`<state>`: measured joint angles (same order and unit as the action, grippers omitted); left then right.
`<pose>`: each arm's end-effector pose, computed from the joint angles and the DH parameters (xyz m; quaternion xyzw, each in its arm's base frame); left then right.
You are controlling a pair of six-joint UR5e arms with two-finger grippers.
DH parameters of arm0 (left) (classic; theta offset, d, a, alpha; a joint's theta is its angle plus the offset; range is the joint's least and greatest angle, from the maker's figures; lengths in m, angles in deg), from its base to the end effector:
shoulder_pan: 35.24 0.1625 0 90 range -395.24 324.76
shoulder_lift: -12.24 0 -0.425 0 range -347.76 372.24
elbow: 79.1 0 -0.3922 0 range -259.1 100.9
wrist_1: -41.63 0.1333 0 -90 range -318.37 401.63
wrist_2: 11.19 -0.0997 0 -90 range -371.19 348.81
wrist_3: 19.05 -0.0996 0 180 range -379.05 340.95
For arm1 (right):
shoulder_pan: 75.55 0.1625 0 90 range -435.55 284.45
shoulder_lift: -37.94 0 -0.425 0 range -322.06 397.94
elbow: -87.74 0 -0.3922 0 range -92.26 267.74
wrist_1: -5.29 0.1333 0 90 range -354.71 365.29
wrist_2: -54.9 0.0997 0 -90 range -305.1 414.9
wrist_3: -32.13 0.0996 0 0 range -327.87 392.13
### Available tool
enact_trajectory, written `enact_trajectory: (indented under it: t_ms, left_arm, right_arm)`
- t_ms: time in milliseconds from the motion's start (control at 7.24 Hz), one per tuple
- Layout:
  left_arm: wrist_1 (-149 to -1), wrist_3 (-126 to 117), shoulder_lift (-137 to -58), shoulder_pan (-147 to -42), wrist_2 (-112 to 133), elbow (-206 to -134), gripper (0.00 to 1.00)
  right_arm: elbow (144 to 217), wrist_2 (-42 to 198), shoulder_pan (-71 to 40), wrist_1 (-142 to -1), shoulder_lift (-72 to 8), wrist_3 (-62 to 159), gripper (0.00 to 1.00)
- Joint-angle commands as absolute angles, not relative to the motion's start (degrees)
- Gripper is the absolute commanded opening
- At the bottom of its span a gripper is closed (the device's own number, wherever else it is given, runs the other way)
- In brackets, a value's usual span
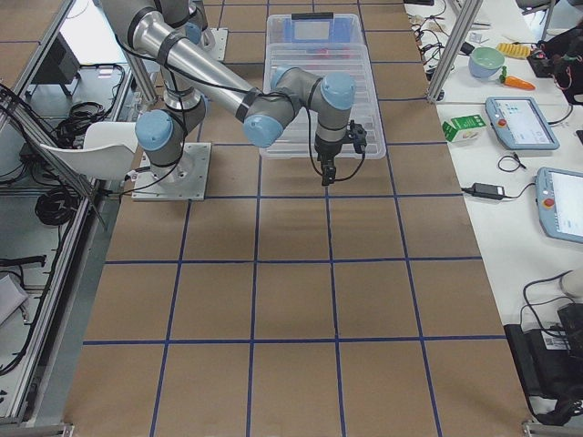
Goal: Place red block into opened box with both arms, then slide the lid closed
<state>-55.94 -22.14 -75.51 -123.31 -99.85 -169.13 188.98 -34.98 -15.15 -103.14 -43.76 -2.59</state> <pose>-0.1199 -0.4695 0.4939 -0.0096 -0.9988 -0.0461 0.0137 -0.1451 -0.5257 0.3504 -0.0447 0.9990 0.0076 0.0060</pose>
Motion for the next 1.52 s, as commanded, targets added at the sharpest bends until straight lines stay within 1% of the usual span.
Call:
enact_trajectory:
  t_ms: [0, 829, 1382]
  left_arm:
    - [-55.93, -22.12, -75.3, -123.31, -99.87, -169.19, 1.0]
    - [-55.93, -22.12, -75.29, -123.31, -99.87, -169.19, 1.0]
    - [-55.93, -22.12, -75.21, -123.31, -99.96, -169.19, 1.0]
  right_arm:
    - [190.21, -32.91, -14.82, -103.07, -44.15, -1.8, 1.0]
    - [190.39, -33.08, -2.28, -104.21, -44.15, 13.56, 1.0]
    - [190.39, -33.34, 3.89, -106.67, -43.72, 20.16, 1.0]
